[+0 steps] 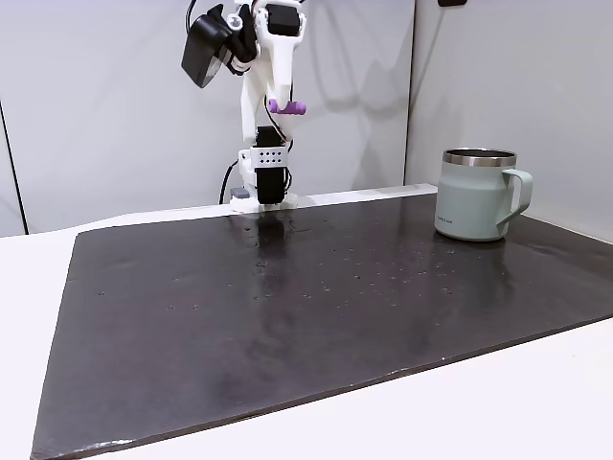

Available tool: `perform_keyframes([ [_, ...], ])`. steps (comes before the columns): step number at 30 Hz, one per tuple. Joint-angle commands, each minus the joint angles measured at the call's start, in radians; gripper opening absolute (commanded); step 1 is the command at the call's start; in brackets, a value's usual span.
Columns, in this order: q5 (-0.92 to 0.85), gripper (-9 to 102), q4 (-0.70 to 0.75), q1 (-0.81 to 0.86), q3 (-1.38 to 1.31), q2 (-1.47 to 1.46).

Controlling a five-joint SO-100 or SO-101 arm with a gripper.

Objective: Grasp a pengrip and put it in the cup.

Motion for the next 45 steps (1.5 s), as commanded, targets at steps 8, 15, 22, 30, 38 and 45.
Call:
perform_keyframes([
  [8,0.121,0,0.014,-0.336,-0.175,-0.015],
  [15,0.170,0,0.014,-0.614,-0.390,-0.169],
  [22,0.166,0,0.008,-0.778,-0.535,-0.359],
  [30,0.153,0,-0.014,-0.913,-0.723,-0.558],
  [38,0.147,0,-0.023,-0.943,-0.779,-0.641],
  [45,0.141,23,-0.009,-0.937,-0.805,-0.641],
])
